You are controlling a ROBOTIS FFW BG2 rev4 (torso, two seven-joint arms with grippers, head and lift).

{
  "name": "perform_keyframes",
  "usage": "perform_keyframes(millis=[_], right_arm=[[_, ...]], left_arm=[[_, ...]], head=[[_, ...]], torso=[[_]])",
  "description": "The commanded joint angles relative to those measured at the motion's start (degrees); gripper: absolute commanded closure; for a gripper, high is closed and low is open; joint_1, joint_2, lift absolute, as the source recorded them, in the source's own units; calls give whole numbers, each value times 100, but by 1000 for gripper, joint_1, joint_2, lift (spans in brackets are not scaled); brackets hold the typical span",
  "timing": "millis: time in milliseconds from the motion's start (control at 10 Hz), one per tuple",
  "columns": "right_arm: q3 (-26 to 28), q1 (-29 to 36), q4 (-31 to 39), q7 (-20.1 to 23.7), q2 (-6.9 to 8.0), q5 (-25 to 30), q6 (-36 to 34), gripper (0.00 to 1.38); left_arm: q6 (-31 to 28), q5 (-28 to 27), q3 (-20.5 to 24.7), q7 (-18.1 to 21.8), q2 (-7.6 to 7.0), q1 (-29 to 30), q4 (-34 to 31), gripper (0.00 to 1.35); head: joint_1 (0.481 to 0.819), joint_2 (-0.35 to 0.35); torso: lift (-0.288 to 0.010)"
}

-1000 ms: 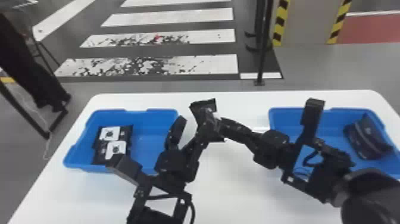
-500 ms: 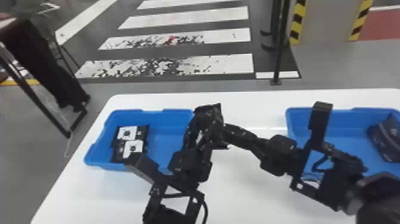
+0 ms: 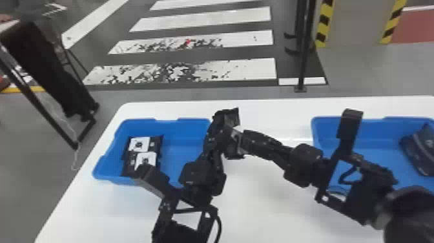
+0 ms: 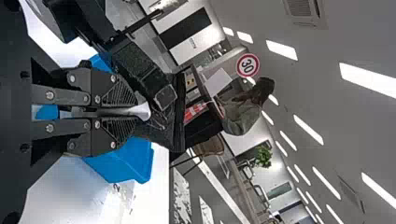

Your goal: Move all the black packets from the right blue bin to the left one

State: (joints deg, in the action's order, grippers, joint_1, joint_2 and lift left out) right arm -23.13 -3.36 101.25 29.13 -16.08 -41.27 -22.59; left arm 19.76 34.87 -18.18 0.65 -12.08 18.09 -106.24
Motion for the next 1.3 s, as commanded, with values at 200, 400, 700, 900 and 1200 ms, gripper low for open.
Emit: perform_keyframes(millis=[200,400,700,900,1200], right_arm=[[279,68,-274,137,17,-32,459,53],[782,251,-176,145,70,368,501,114],[1947,687,541,-136,201,1533,361,116],[2610,1263,1526,-698,333,2184,-75,121],[2987,2023,3072,-1902,439,2950,-1088,124]], left_arm=[[204,-1842,1361,-311,232,-291,704,1211],[-231,-3898,2321,-821,329,-431,872,1211],[-358,-3910,2389,-1005,338,-347,999,308],[176,-3190,2001,-961,312,-178,999,128],[640,-1819,1372,-707,224,201,324,220]], head=[[695,239],[695,292],[695,283],[695,218],[695,94]], torso=[[-168],[-168],[-168],[-168],[-168]])
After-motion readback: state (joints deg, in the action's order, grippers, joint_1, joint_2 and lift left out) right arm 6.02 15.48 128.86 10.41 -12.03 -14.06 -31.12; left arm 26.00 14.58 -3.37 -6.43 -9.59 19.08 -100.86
